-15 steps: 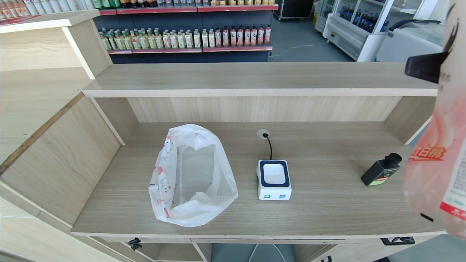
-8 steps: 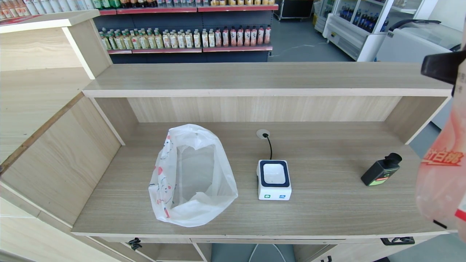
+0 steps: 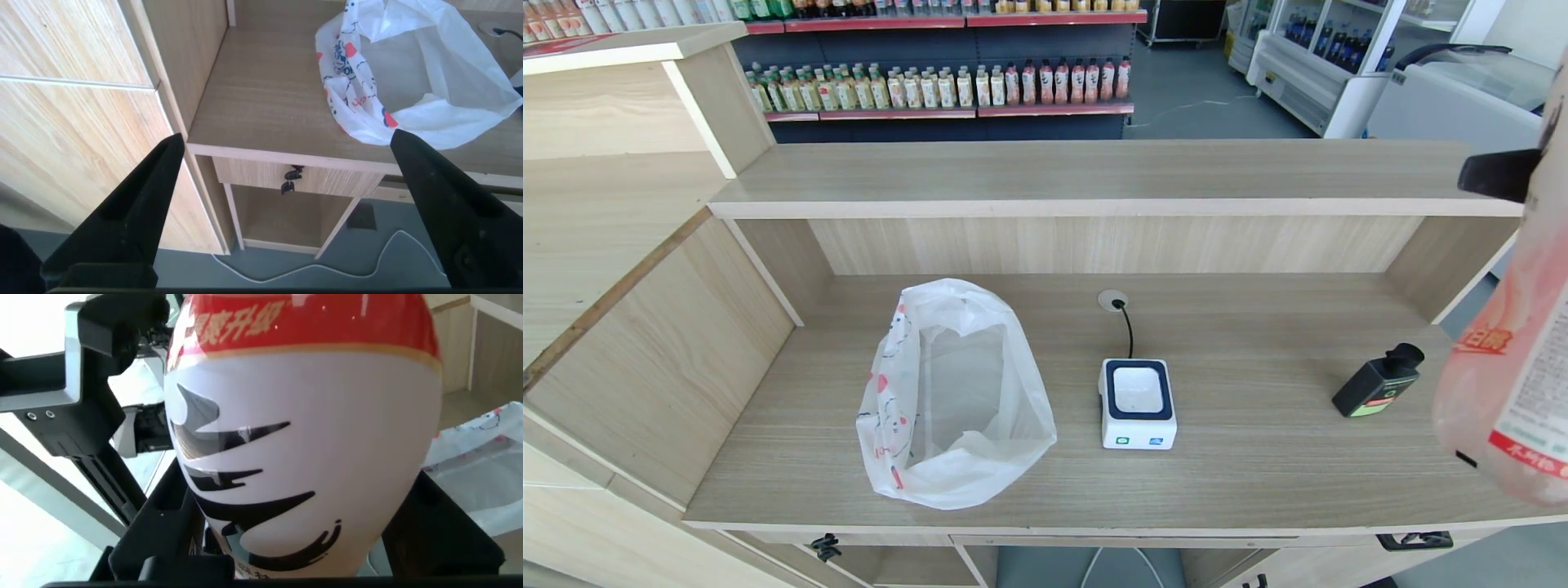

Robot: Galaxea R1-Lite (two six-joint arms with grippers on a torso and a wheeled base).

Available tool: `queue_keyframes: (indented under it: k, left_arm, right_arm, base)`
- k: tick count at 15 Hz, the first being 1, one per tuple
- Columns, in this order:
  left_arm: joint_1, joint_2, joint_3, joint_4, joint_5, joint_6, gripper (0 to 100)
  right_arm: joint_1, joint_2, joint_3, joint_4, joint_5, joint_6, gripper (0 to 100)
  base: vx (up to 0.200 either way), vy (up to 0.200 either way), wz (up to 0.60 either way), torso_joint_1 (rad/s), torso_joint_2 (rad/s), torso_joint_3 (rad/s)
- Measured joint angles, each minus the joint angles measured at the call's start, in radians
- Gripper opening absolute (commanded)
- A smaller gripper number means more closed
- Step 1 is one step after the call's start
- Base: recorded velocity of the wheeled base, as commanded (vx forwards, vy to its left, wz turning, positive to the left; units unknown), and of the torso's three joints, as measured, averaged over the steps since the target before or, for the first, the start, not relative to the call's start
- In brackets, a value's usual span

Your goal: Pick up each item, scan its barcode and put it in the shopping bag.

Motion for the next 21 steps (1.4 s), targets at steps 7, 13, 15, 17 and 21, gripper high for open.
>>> queue_keyframes:
  k: [7,13,15,17,21]
  left_arm:
    - [0.000,0.000,0.000,0.000,0.000,0.000,100]
    - [0.000,0.000,0.000,0.000,0.000,0.000,100]
    - [0.000,0.000,0.000,0.000,0.000,0.000,100]
    - [0.000,0.000,0.000,0.000,0.000,0.000,100]
    - [0.000,0.000,0.000,0.000,0.000,0.000,100]
  right_arm:
    - [-0.100,-0.016,0.197,-0.007,-0.022,-0.343,0]
    - [-0.160,0.012,0.296,-0.003,-0.073,-0.610,0]
    - [-0.194,0.034,0.307,0.020,-0.080,-0.686,0]
    - [-0.215,0.052,0.307,0.103,-0.080,-0.777,0]
    - [-0.258,0.067,0.290,0.235,-0.074,-0.897,0]
  base:
    - [0.000,0.000,0.00,0.000,0.00,0.000]
    - [0.000,0.000,0.00,0.000,0.00,0.000]
    - [0.000,0.000,0.00,0.000,0.00,0.000]
    - [0.000,0.000,0.00,0.000,0.00,0.000]
    - [0.000,0.000,0.00,0.000,0.00,0.000]
